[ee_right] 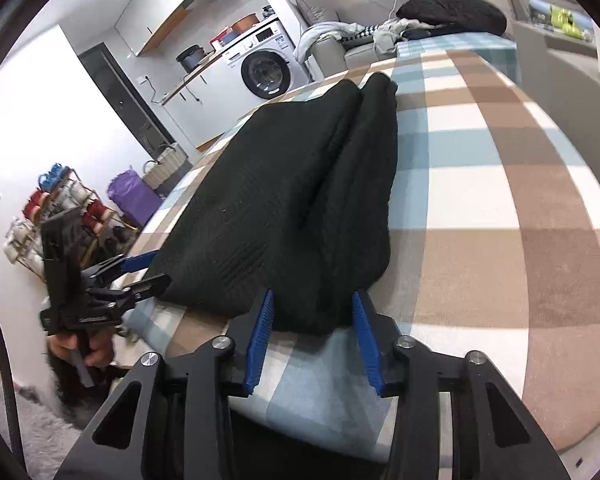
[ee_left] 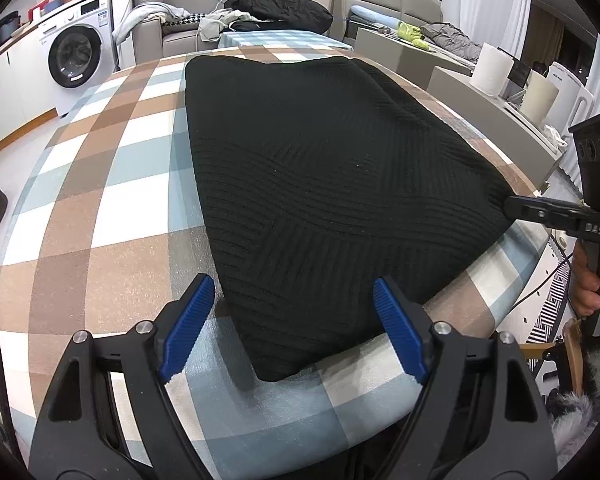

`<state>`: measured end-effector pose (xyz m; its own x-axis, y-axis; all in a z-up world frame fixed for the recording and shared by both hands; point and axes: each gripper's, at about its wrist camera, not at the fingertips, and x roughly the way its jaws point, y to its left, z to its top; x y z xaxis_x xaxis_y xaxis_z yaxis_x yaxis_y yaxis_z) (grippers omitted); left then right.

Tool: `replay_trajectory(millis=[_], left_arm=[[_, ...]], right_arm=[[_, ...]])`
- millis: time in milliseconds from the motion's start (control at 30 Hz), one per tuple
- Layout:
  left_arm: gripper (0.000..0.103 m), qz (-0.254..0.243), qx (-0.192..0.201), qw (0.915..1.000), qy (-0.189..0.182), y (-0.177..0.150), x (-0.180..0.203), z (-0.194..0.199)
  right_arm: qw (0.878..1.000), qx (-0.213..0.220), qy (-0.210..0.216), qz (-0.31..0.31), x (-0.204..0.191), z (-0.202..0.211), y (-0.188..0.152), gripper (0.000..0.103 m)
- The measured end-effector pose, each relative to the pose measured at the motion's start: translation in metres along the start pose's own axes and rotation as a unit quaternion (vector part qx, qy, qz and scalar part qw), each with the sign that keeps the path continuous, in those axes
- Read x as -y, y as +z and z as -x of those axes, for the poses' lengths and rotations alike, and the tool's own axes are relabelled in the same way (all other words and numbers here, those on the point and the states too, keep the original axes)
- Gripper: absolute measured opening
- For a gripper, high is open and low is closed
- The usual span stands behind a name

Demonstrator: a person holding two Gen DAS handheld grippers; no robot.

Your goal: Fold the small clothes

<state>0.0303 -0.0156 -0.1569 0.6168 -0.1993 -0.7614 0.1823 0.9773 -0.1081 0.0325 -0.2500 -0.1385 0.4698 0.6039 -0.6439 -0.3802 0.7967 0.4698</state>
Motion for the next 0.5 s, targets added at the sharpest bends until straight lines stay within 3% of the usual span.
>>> replay_trajectory(millis=[67, 100, 233, 300, 400, 500], left_arm=[[0.080, 0.001, 0.000, 1.0000, -0.001, 0.000, -0.001, -0.001], [0.080, 0.002, 0.001, 1.0000, -0.001, 0.000, -0.002, 0.000], [0.080, 0.005, 0.004, 1.0000, -0.003, 0.000, -0.004, 0.002], [0.080, 0.007, 0.003, 1.0000, -0.004, 0.000, -0.006, 0.002], [0.080, 0.013, 0.003, 0.9999, -0.007, 0.000, -0.009, 0.004], [0.080, 0.029, 0.006, 0.9995, -0.007, 0.002, -0.015, 0.004]], right_arm=[[1.000, 0.001, -0.019, 0.024, -0.008, -0.001, 0.002, 0.016], [0.999, 0.005, -0.023, 0.037, -0.013, 0.000, 0.004, 0.014], [0.997, 0.035, -0.037, 0.065, -0.026, 0.011, 0.017, 0.012], [0.996, 0.025, -0.052, 0.071, -0.025, 0.007, 0.018, 0.012], [0.995, -0.020, -0.074, 0.059, -0.014, -0.007, 0.015, 0.016], [0.998, -0.005, -0.048, 0.037, -0.006, 0.003, 0.013, 0.035]])
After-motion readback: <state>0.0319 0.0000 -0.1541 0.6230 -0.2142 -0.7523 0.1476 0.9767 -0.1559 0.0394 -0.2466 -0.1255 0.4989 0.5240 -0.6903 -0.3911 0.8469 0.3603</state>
